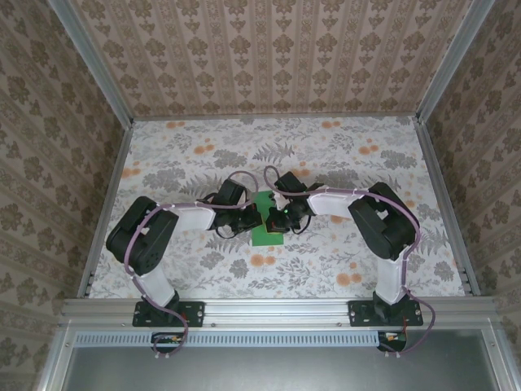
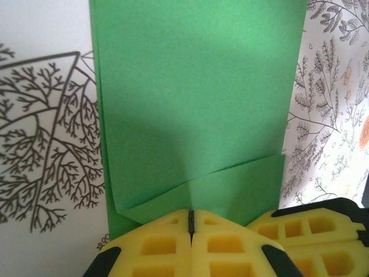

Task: Fold a paper plane with a square sheet of paper (pick it up from the middle)
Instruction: Fold the triangle a second time at the center of the table.

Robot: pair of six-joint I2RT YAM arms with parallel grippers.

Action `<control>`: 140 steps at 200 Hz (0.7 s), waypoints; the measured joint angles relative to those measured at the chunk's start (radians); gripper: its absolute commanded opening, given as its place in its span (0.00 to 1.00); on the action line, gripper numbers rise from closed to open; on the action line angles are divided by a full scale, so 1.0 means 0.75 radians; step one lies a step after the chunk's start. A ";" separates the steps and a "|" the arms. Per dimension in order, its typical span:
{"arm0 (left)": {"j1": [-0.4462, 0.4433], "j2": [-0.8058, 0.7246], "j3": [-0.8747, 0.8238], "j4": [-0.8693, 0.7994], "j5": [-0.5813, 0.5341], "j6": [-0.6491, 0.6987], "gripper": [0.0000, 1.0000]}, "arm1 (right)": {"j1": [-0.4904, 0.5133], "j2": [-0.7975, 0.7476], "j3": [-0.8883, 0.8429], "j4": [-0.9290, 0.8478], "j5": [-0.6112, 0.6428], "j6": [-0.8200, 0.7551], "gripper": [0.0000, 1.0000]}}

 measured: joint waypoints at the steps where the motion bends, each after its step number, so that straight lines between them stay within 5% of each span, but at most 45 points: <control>1: 0.000 0.000 0.000 0.000 0.000 -0.002 0.00 | 0.000 0.000 0.000 0.000 0.000 0.000 0.00; 91: 0.001 0.001 -0.001 -0.002 0.012 -0.013 0.00 | -0.083 -0.260 -0.442 0.291 -0.054 0.056 0.00; 140: 0.001 0.001 0.014 -0.021 0.017 -0.011 0.00 | -0.117 -0.348 -0.509 0.230 -0.062 0.070 0.00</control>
